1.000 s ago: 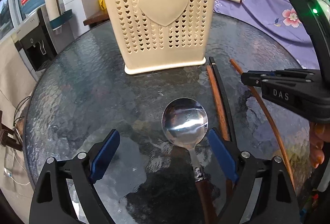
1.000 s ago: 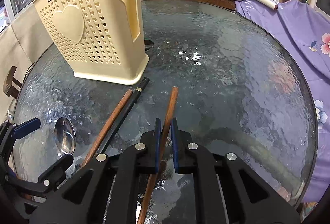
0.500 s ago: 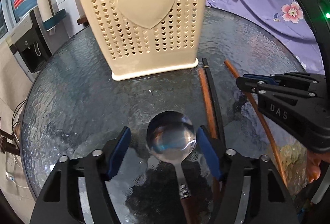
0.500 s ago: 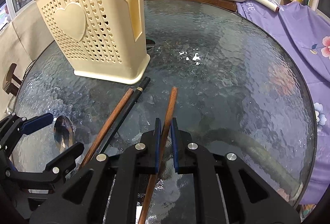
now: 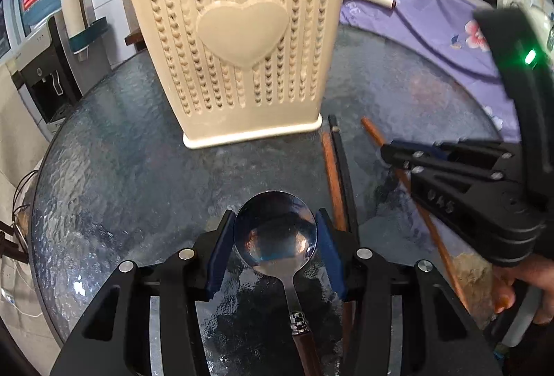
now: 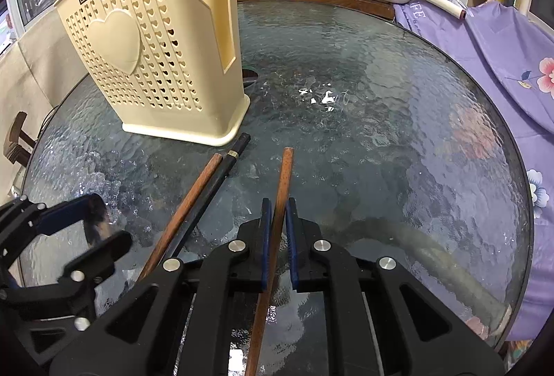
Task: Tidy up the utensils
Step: 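Lift the spoon and wooden chopstick and carry both above the cream holder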
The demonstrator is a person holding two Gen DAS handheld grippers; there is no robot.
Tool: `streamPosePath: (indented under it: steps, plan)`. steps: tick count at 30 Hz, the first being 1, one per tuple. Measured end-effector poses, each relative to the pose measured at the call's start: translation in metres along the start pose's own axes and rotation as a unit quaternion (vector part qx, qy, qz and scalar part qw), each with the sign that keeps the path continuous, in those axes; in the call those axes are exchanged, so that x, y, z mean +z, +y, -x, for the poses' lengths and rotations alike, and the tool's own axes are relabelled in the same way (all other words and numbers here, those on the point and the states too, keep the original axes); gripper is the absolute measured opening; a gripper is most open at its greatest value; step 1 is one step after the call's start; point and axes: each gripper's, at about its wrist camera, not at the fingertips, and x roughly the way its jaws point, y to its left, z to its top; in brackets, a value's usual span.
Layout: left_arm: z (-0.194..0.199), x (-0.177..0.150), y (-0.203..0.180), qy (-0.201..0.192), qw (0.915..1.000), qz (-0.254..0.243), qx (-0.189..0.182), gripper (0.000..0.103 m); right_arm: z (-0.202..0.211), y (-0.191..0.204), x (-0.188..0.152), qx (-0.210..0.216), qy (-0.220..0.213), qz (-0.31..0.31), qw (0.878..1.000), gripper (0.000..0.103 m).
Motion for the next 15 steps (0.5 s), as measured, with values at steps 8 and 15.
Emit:
streamPosePath:
  steps: [8, 15]
  plan:
    - [0.039, 0.011, 0.008, -0.063, 0.9975, 0.012, -0.029, 0.046, 0.022, -0.008, 0.010, 0.034, -0.041, -0.021, 0.998, 0.008]
    - [0.086, 0.025, 0.012, -0.138, 0.9895, 0.008, -0.043, 0.046, 0.087, -0.008, 0.027, 0.072, -0.131, -0.020, 0.989, 0.007]
